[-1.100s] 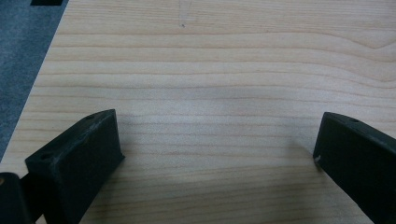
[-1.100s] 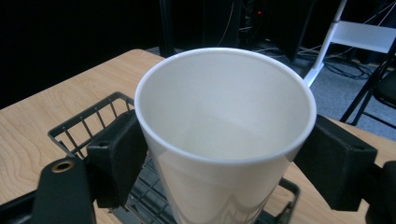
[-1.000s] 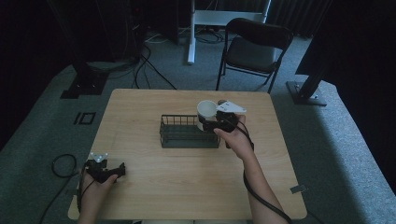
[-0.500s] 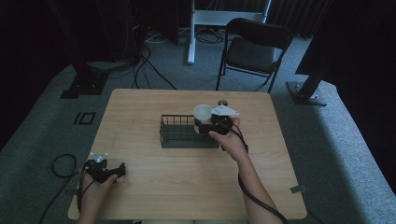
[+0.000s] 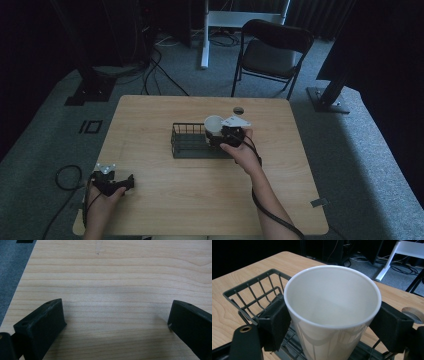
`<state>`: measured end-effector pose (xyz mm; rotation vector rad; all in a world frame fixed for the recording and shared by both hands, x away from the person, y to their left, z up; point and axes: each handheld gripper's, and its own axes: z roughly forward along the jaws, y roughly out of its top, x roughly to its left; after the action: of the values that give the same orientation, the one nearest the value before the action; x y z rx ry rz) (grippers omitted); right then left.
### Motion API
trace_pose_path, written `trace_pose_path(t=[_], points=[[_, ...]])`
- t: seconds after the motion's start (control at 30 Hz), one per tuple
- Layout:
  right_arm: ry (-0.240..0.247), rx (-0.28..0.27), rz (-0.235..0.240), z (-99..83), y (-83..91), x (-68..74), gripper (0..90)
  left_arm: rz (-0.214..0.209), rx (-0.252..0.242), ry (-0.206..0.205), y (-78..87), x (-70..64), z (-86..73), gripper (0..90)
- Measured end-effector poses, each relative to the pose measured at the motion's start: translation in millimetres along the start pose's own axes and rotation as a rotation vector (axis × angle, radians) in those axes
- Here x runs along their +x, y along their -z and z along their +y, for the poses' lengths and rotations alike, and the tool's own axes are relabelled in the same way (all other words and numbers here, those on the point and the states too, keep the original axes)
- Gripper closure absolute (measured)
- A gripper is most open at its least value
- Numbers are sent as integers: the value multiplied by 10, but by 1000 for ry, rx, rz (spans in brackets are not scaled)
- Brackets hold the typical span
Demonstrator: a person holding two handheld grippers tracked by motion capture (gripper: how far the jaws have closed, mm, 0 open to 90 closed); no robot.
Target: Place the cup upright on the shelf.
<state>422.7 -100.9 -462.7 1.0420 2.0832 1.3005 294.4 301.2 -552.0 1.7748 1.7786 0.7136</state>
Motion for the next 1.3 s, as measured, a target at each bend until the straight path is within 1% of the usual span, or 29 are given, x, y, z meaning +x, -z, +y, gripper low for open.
trace_pose_path(t=[0.07,0.3,0.37,0.43,0.47,0.5,0.53,0.63,0.73,0.9,0.93,1.07,1.2,1.3], points=[[0,2,0,-30,-17,5,204,0,0,0,0,0,0,11],[-5,-10,-7,-52,-14,17,203,0,0,0,0,0,0,11],[2,-13,-10,-58,-13,24,202,0,0,0,0,0,0,11],[-1,-9,-5,-53,-8,24,198,0,0,0,0,0,0,11],[10,-4,7,-47,4,28,152,0,0,0,0,0,0,11],[10,-4,7,-47,4,28,152,0,0,0,0,0,0,11],[12,-9,12,-43,11,29,120,0,-1,1,-1,0,0,11],[16,-7,24,-29,50,35,118,0,0,0,0,0,0,11],[2,-9,36,-29,93,20,115,0,0,1,0,-1,0,11],[-5,-11,37,-62,170,-40,115,0,0,0,0,0,0,11],[-7,-13,30,-76,205,-71,115,0,0,0,0,0,0,11],[-4,-19,17,-93,263,-114,115,0,0,0,0,0,0,11],[-13,-26,-4,-107,364,-197,115,0,0,-1,0,0,0,11],[-16,-27,-10,-120,399,-231,115,0,1,-1,0,0,0,11]])
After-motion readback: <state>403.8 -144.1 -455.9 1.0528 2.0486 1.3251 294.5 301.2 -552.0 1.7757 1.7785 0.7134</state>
